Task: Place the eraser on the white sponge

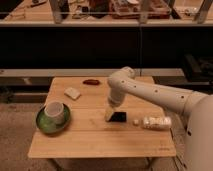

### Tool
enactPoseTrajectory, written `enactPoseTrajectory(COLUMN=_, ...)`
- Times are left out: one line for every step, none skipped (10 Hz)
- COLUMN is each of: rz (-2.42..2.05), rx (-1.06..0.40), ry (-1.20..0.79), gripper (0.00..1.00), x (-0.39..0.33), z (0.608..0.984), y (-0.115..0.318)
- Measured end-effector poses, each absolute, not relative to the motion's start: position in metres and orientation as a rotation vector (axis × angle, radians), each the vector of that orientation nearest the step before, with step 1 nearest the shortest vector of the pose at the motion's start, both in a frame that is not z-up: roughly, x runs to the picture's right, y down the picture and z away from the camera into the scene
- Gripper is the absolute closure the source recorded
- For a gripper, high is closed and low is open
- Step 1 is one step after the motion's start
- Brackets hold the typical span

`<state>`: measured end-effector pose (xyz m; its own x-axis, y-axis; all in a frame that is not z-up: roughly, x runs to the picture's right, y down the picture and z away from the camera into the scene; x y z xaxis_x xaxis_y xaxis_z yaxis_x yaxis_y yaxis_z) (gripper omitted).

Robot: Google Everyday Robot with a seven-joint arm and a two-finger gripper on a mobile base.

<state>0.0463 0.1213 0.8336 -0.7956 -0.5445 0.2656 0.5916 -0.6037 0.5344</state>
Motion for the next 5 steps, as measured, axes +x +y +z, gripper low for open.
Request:
enactPoseTrajectory(rz=-2.344, rx=-0.084, ry=-0.747, gripper=0.20, x=0.046, z=0.841, y=0.130)
enactPoseTrajectory(rz=-2.355, rx=-0.081, ry=-0.687, gripper=0.20, x=0.045, z=0.845, y=0.133)
enactPoseTrajectory(rz=-2.363, rx=-0.081, ry=-0.616, gripper=0.20, x=0.042, z=0.848, y=0.137)
enactPoseTrajectory(rz=-2.368, rx=-0.084, ry=-0.589, gripper=0.20, x=0.042, z=0.849, y=0.139)
enactPoseTrajectory(rz=-2.368, rx=-0.091, ry=-0.559, gripper=0.20, x=0.044, z=0.852, y=0.141)
